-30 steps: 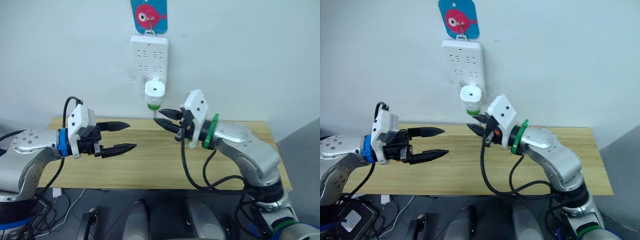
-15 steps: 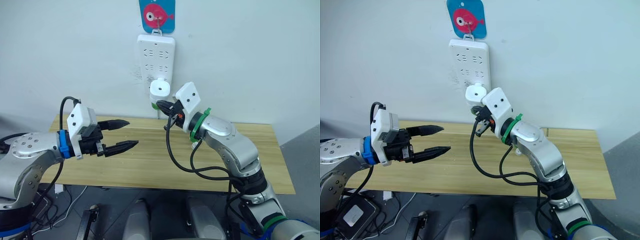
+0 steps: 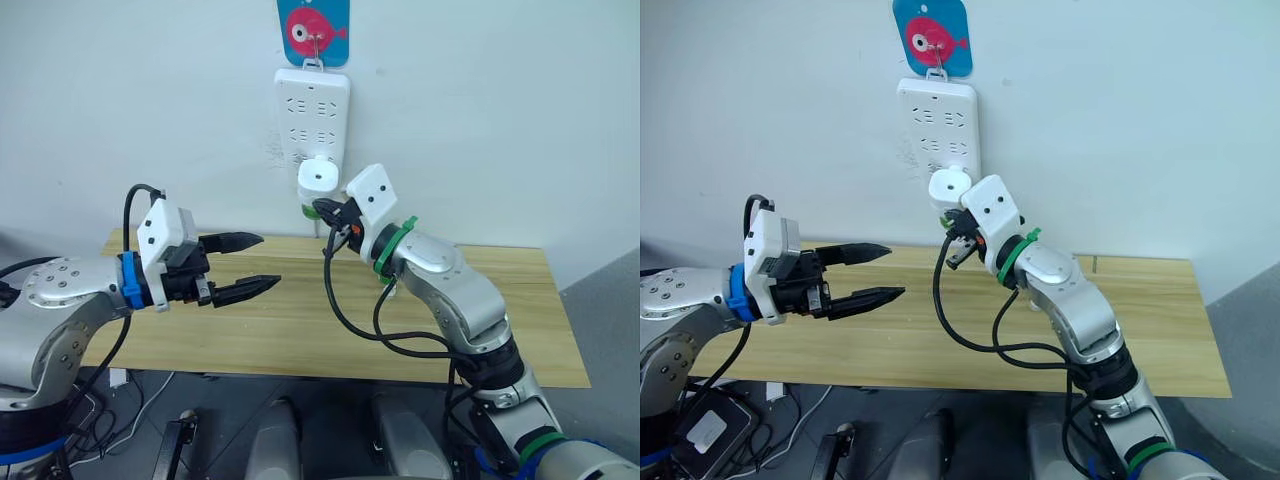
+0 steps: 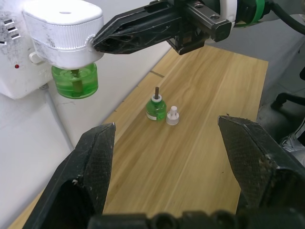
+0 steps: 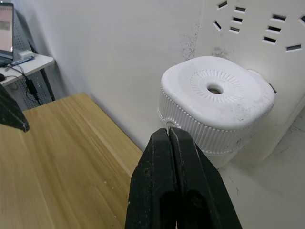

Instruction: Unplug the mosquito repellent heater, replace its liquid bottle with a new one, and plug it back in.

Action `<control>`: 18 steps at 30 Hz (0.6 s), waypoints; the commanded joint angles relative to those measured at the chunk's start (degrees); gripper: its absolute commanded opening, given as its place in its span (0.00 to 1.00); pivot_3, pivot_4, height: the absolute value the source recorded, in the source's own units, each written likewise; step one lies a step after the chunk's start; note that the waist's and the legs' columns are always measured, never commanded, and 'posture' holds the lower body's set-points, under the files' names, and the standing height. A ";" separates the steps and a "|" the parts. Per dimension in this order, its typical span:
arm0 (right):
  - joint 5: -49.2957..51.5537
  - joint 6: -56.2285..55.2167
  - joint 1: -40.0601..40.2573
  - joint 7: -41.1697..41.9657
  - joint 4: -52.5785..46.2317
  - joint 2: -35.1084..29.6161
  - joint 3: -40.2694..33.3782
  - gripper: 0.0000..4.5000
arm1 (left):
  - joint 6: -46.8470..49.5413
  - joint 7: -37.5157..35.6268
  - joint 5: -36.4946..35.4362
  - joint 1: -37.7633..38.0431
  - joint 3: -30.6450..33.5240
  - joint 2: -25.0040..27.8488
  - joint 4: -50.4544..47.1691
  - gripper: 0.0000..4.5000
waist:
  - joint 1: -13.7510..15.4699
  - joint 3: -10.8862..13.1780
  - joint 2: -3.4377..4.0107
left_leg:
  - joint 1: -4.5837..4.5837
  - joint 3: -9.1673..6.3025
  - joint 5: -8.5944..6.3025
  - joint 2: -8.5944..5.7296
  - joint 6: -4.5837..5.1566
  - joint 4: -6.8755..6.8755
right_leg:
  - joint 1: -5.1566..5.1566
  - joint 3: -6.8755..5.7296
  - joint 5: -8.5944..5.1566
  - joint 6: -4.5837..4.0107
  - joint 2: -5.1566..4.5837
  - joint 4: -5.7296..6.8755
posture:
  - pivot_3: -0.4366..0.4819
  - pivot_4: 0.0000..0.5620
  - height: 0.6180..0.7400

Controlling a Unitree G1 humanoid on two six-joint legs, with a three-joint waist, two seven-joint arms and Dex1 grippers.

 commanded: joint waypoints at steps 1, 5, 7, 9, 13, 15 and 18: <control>-2.55 -1.57 -0.50 -2.94 -0.71 -0.50 -2.55 0.01 | -0.33 0.07 -0.65 -0.88 0.12 -0.11 -0.57 0.83 | 0.03 0.00 0.00 | 0.00 0.00 0.00 -0.01 0.00 0.02 | 0.01 0.01 0.00 0.00 0.00 0.00 | 0.43 0.35 0.87; 2.82 1.89 0.98 3.65 -5.31 -2.93 -2.45 0.01 | -0.37 0.43 -0.51 -0.58 0.38 -0.35 0.04 0.83 | 0.11 0.00 0.00 | 0.00 0.00 0.01 -0.01 -0.01 0.06 | 0.02 0.01 0.00 0.01 0.00 0.00 | 0.42 0.35 0.87; 5.18 2.84 1.89 6.64 -7.86 -4.83 -2.54 0.01 | -0.66 0.73 -0.05 -0.20 0.77 -0.54 0.71 0.83 | 0.17 0.00 0.00 | -0.01 0.00 0.00 -0.03 -0.01 0.03 | 0.02 0.00 0.00 0.01 -0.02 -0.03 | 0.42 0.34 0.87; 6.98 2.79 2.58 10.67 -10.32 -8.33 -2.09 0.01 | -1.67 0.01 0.81 0.64 0.96 -0.24 1.53 0.83 | 0.02 0.00 0.00 | -0.01 0.01 0.00 -0.03 0.00 0.00 | 0.02 0.00 0.00 0.00 -0.02 -0.04 | 0.42 0.34 0.87; 6.58 0.03 3.84 18.58 -12.65 -19.63 -2.85 0.09 | -6.95 -2.14 6.14 3.91 0.98 1.55 4.41 0.83 | -0.10 0.00 0.00 | 0.00 0.00 0.00 -0.01 0.00 -0.05 | 0.00 -0.03 0.00 0.00 -0.01 -0.03 | 0.41 0.30 0.87; 7.00 -1.73 4.45 21.98 -12.31 -24.70 -4.74 0.22 | -9.67 -4.52 7.71 5.49 1.48 2.85 5.87 0.91 | -0.11 -0.01 0.00 | 0.01 0.01 0.00 -0.01 0.00 -0.04 | 0.00 -0.01 0.00 0.00 -0.02 -0.03 | 0.41 0.29 0.87; 7.15 -7.04 5.79 27.75 -9.87 -32.15 -8.67 0.46 | -16.70 -6.50 12.44 7.25 2.19 4.40 10.05 1.00 | -0.07 -0.09 -0.02 | 0.01 0.02 0.00 -0.02 0.00 -0.02 | 0.00 -0.02 0.00 0.00 -0.02 -0.03 | 0.41 0.26 0.87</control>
